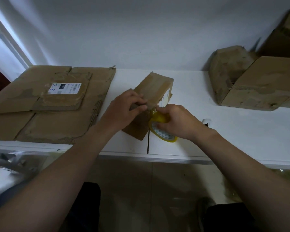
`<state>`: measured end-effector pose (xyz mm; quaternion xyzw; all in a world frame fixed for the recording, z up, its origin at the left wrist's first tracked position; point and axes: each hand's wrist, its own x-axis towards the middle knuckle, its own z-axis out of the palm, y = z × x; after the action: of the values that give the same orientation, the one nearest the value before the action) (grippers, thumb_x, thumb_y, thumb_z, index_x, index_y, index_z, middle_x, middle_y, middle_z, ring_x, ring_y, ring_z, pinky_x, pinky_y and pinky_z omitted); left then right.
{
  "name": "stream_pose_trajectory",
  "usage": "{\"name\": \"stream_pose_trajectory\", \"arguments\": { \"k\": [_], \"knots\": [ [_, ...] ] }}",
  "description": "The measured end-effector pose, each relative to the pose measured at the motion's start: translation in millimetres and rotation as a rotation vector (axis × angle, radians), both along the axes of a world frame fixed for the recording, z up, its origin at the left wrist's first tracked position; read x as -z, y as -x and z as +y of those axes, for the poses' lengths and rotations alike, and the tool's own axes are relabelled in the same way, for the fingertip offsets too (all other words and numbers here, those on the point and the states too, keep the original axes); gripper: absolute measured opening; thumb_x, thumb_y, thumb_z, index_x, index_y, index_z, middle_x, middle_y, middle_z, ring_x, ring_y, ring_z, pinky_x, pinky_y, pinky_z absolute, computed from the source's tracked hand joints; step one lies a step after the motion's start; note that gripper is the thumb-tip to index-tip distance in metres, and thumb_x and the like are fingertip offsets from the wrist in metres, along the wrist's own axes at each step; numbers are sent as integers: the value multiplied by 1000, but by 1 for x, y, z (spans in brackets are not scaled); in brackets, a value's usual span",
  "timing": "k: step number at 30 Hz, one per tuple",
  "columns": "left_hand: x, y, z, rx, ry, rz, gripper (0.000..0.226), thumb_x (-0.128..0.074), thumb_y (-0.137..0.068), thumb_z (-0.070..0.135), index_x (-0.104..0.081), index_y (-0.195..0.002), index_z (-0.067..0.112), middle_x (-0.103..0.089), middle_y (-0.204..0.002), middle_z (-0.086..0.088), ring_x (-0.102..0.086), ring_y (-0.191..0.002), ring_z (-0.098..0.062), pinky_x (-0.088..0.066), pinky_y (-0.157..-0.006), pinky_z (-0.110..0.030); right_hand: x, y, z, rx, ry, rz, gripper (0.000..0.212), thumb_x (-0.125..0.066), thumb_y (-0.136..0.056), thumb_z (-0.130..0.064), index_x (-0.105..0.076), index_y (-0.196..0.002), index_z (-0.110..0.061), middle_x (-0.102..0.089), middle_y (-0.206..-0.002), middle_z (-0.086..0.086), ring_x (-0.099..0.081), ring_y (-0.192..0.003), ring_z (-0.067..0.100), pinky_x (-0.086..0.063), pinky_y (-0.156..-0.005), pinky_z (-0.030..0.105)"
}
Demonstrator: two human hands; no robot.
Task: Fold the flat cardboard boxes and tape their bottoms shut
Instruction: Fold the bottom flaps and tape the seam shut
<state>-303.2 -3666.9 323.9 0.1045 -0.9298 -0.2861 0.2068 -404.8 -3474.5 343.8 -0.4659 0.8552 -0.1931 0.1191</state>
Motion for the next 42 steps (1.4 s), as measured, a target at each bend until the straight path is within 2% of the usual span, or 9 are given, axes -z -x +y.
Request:
{"name": "stream_pose_trajectory", "arguments": {
  "k": [4,13,17,22,27,32,35,38,42],
  "knots": [
    [4,4,17,-94,30,22,49,-81,-76,53,-65,-109,20,-54,-119,3,-57,-107,-13,-52,-87,-29,-3,-3,4,-14,17,-28,56,-70,-89,-44,-57,-139,-21,-65,-116,4,-56,-95,15,-50,-81,27],
    [-3,10,9,27,-94,111,50,-89,-57,49,-71,-96,24,-61,-107,9,-64,-105,-5,-57,-86,-41,-11,6,29,-19,-32,54,56,-61,-82,-71,-64,-129,-40,-66,-111,-14,-61,-88,8,-56,-80,32],
    [-11,5,1,170,-138,66,46,-95,-61,29,-68,-96,18,-60,-110,4,-61,-114,-1,-57,-91,-39,-10,15,29,-21,323,212,25,-67,-88,-51,-73,-104,-32,-60,-98,-12,-53,-85,7,-53,-75,39],
    [-16,-5,-12,251,-132,32,43,-94,-64,23,-64,-93,29,-58,-112,0,-60,-107,-13,-56,-90,-41,-6,18,1,-64,341,342,59,-66,-82,-59,-61,-135,-33,-52,-137,-5,-38,-124,22,-44,-97,38],
    [-22,-21,-31,271,-207,-47,50,-88,-62,41,-56,-99,46,-55,-117,8,-56,-113,-13,-55,-96,-38,3,10,-36,-172,213,329,73,-67,-77,-71,-51,-143,-44,-53,-143,-11,-39,-127,23,-36,-102,36],
    [-19,-34,-44,126,-358,-191,81,-97,-60,25,-50,-125,36,-47,-134,14,-48,-125,-2,-47,-104,-29,9,0,-52,-125,219,396,66,-68,-75,-71,-58,-135,-45,-55,-139,-9,-41,-122,28,-34,-98,43],
    [-16,-46,-32,-145,-341,-204,77,-93,-67,31,-44,-126,33,-47,-121,9,-54,-112,-13,-52,-86,-34,12,-6,-61,-61,183,384,66,-65,-74,-73,-59,-134,-44,-53,-140,-10,-38,-125,28,-34,-101,48],
    [-5,-60,-5,-383,-700,-328,63,-80,-80,48,-44,-124,21,-59,-109,0,-65,-95,-18,-59,-76,-39,15,-10,-68,-7,182,411,65,-62,-76,-70,-59,-134,-40,-53,-140,-9,-40,-124,32,-36,-100,50],
    [5,-64,29,-275,-1228,-292,51,-67,-92,45,-53,-131,15,-76,-108,-8,-75,-94,-25,-58,-92,-49,13,-14,-75,16,132,439,66,-66,-74,-70,-59,-130,-37,-54,-131,-4,-41,-118,35,-42,-95,53]
  ]
}}
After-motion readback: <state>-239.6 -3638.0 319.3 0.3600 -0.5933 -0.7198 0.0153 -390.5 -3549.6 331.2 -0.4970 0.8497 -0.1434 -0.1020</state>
